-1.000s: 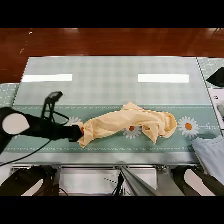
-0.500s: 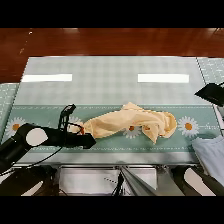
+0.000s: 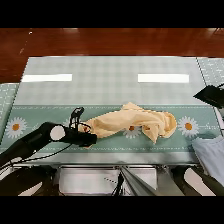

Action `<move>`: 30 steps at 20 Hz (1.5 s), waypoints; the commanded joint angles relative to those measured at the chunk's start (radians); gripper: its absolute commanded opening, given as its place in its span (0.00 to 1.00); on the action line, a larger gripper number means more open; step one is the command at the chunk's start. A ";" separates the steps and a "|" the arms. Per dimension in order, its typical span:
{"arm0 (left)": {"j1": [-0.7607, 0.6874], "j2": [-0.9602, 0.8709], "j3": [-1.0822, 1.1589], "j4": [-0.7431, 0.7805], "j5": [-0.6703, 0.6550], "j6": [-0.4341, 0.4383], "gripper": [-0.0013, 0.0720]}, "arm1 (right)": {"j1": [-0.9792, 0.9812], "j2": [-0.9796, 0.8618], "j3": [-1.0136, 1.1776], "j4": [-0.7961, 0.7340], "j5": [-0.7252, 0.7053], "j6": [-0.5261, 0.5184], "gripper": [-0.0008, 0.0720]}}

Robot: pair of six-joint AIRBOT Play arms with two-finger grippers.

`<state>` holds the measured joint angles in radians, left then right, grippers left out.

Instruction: Fold the shirts.

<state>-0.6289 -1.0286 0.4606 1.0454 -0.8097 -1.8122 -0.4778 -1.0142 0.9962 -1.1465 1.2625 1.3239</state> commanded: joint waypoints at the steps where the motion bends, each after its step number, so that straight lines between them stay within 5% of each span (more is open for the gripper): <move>1: -0.007 0.001 0.000 0.001 0.013 0.012 0.05 | 0.000 -0.001 -0.063 -0.035 0.009 -0.004 0.70; 3: -0.007 0.064 0.000 0.001 0.013 0.012 0.05 | 0.000 -0.001 -0.174 -0.007 0.016 -0.018 0.70; 5: -0.007 0.129 0.000 0.001 0.013 0.012 0.05 | 0.000 -0.001 -0.297 0.023 0.010 -0.048 0.85; 15: -0.007 0.233 0.033 0.001 0.014 0.013 0.05 | 0.066 -0.001 -0.481 0.061 -0.184 -0.026 0.83; 16: -0.007 0.233 0.041 0.002 0.017 0.019 0.05 | 0.111 -0.001 -0.501 0.061 -0.225 0.001 0.78; 19: 0.001 0.234 0.057 0.001 0.025 0.061 0.05 | 0.225 -0.001 -0.510 0.061 -0.310 0.044 0.18; 20: 0.012 0.235 0.069 0.001 0.017 0.061 0.05 | 0.230 -0.001 -0.485 0.051 -0.297 0.043 0.07; 25: 0.180 0.330 0.334 0.005 -0.019 0.142 0.05 | 0.229 0.078 -0.112 -0.066 -0.153 0.014 0.07; 30: 0.511 0.457 0.806 0.167 -0.077 0.181 0.05 | 0.230 0.231 0.325 -0.095 -0.302 0.035 0.07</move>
<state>-0.2810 -0.6323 1.0325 1.1095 -0.8433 -1.6596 -0.2508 -0.8536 1.1057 -1.2034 1.0363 1.3422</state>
